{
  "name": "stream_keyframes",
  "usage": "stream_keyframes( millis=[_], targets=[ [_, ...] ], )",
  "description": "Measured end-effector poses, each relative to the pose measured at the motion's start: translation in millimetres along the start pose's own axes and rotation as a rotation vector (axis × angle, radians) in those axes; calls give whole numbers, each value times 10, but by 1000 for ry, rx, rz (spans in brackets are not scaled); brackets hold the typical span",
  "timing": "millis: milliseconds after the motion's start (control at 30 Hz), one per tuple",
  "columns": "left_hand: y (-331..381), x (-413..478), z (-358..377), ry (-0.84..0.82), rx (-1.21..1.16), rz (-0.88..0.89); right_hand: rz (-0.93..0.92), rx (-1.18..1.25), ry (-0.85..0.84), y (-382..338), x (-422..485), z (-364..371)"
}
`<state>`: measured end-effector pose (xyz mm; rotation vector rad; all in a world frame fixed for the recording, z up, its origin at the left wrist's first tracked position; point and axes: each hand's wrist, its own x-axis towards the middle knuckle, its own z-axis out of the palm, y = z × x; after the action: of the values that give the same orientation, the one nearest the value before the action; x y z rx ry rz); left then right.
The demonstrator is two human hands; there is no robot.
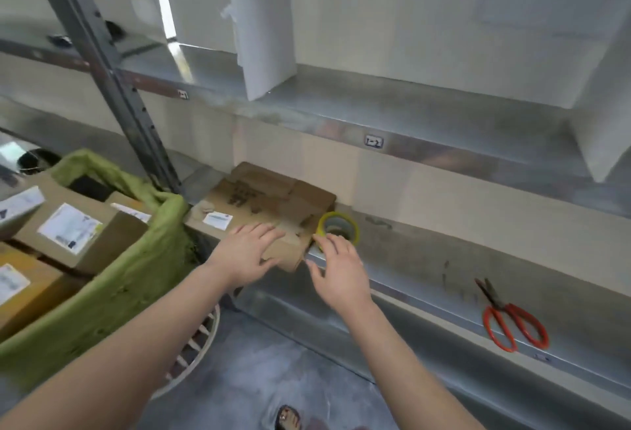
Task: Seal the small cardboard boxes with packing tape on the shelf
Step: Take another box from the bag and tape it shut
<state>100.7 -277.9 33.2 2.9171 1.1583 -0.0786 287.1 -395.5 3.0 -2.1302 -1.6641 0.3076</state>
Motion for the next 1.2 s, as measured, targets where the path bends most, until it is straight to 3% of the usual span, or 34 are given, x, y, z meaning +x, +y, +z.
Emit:
stream_keyframes(
  millis=[300,533,867,967,1200],
  targets=[
    [-1682,471,213,-94,-35,-68,104,94,-19,-617,1083,706],
    [-2491,945,512,-202,-156,-63,426,76,-45,-669,1296,1201],
    [-3033,1528,605,-369,-522,-192,930,351,200,-788,1428,1345],
    [-3100,1604,667,-426,-584,-191,996,444,224,-749,1496,1270],
    [-3132,1687,671,-316,-740,-288,1038,421,200,-777,1595,1193]
  ],
)
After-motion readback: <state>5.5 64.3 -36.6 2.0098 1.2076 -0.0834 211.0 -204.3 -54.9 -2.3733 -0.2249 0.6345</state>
